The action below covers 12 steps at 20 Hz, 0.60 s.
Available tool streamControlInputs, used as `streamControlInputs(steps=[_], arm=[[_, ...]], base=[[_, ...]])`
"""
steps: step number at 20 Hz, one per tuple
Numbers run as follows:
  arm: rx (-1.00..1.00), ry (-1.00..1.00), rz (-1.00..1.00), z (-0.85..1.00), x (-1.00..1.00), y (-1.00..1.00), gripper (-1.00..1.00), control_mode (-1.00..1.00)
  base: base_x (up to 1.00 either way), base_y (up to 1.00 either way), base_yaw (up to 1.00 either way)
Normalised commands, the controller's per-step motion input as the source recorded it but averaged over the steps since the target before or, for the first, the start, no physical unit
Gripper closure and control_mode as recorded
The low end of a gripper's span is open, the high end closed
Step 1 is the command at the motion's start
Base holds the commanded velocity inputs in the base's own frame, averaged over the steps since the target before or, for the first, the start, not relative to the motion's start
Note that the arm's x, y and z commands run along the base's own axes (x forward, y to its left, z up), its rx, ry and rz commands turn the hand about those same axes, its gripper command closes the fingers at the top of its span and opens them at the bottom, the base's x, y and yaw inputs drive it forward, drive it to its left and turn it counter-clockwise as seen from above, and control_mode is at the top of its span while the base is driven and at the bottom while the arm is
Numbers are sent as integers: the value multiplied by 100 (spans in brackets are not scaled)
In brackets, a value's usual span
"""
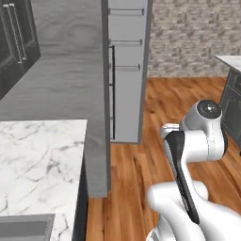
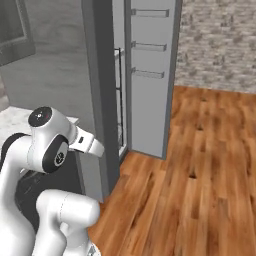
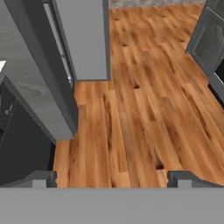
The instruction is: Pick the egg and butter from the fridge and place them by the bowl for mixing.
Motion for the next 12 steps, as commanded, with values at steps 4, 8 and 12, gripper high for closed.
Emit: streamControlInputs(steps=[4,8,12], arm=[[0,0,0,0,0,0,-100,100],[0,0,0,0,0,0,-100,100],[0,0,0,0,0,0,-100,100]], base=[[75,-25,0],[75,-25,0],[71,-30,5]])
